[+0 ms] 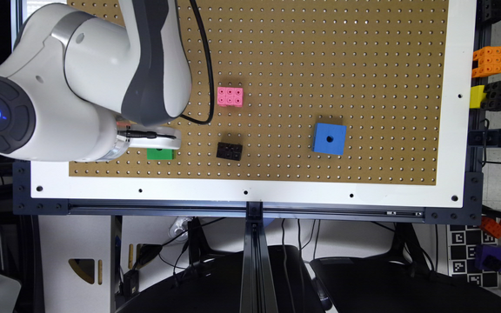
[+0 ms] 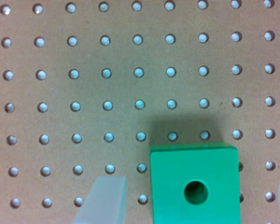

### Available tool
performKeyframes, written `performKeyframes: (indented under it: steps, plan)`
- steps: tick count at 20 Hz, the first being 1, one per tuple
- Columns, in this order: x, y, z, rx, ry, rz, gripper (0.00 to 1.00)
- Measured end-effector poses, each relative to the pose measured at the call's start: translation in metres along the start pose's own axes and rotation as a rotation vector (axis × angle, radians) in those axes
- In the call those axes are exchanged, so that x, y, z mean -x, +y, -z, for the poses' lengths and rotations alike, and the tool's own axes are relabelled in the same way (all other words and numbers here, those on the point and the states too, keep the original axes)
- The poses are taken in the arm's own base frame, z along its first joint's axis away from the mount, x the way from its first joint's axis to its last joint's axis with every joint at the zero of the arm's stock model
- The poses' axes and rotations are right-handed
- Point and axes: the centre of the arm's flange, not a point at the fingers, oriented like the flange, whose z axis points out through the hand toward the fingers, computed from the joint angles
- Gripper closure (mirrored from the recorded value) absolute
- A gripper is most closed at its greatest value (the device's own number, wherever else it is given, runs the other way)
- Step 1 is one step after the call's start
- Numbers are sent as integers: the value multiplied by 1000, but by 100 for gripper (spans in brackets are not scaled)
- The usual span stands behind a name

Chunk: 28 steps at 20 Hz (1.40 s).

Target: Pick up green block.

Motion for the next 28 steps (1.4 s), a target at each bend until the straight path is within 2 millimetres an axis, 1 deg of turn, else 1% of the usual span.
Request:
performKeyframes:
  steps: [11,13,16,18,20,24,28]
  plan:
    - [0,2,-1,3,-4,-2,0]
    - [2,3,-9,7,-14,-1,0]
    - [4,3,-40,9,-23,0,0]
    - [4,2,-52,6,-21,1,0]
    - [5,0,-54,5,-21,3,0]
    - [5,-3,-53,1,-18,6,0]
    - [0,-12,-51,-9,-6,14,0]
